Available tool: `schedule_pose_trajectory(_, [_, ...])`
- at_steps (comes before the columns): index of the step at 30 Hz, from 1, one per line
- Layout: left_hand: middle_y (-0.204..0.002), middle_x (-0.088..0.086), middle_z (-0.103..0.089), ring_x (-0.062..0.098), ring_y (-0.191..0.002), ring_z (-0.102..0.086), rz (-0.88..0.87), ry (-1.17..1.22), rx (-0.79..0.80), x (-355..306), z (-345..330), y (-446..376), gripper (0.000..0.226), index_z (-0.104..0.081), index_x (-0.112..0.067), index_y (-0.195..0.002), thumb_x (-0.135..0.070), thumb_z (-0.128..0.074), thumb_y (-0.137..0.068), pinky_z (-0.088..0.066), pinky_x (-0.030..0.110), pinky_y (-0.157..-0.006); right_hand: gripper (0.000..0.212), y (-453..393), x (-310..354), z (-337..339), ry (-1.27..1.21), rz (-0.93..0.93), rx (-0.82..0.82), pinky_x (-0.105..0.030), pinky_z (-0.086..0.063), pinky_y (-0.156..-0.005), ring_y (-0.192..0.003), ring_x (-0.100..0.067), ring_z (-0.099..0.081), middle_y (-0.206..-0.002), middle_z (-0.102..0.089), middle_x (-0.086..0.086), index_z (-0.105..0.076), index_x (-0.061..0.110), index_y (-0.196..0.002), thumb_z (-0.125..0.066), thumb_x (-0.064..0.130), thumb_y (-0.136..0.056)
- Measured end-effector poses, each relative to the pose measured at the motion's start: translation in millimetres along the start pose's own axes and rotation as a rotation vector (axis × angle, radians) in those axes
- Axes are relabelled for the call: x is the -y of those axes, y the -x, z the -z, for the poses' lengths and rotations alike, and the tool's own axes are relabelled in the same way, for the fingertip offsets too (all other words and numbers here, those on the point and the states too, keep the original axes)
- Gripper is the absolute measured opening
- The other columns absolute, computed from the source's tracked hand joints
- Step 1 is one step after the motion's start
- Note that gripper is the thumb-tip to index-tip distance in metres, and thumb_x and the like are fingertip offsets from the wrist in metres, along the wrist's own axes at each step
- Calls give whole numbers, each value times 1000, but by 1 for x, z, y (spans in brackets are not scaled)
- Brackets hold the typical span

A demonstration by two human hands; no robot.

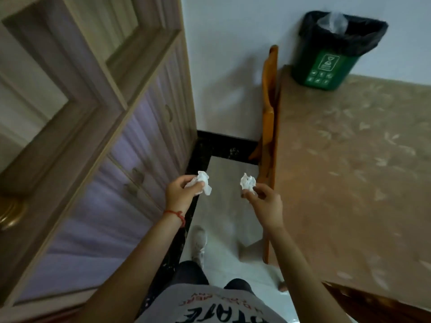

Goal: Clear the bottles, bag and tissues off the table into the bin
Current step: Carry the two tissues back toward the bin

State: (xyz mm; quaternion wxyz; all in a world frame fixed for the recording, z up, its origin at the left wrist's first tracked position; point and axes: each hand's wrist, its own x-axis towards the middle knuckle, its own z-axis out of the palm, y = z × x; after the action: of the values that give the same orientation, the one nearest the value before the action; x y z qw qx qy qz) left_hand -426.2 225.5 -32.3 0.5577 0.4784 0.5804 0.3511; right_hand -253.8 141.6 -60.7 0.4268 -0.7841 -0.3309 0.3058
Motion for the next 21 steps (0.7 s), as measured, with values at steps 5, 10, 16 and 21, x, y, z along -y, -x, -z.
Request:
schedule_pose_trajectory(5, [-48, -18, -61, -6, -52, -58, -23, 12, 135, -29, -18, -68, 5, -67, -38, -48, -33, -67, -47, -49, 10, -58, 29, -54, 22, -15, -30, -42, -80, -14, -35, -57, -75, -10, -54, -84, -63, 0, -67, 6, -100, -67, 26, -80])
schedule_pose_trajectory(10, [-54, -10, -61, 0, -57, -59, -30, 1, 173, -58, -28, -144, 12, -67, -31, -49, -22, -65, -57, -50, 21, -66, 33, -115, 55, -39, -77, -71, -76, -19, -43, -61, -75, -19, -64, -87, -70, -11, -64, 9, -106, -67, 30, -81])
schedule_pose_trajectory(16, [-63, -6, -63, 4, -63, -61, -65, -13, 212, -89, -41, -224, 24, -66, -27, -61, -7, -71, -71, -51, 17, -61, 34, -184, 97, -51, -43, -12, -159, -13, -43, -64, -80, -16, -63, -89, -67, -5, -64, 6, -110, -68, 25, -81])
schedule_pose_trajectory(21, [-64, -3, -61, -6, -52, -60, -98, 6, 209, -114, -60, -276, 26, -63, -19, -67, 4, -64, -78, -48, 8, -53, 29, -235, 122, -50, -75, 8, -187, -9, -39, -62, -74, -4, -57, -84, -65, 1, -66, 6, -104, -68, 24, -82])
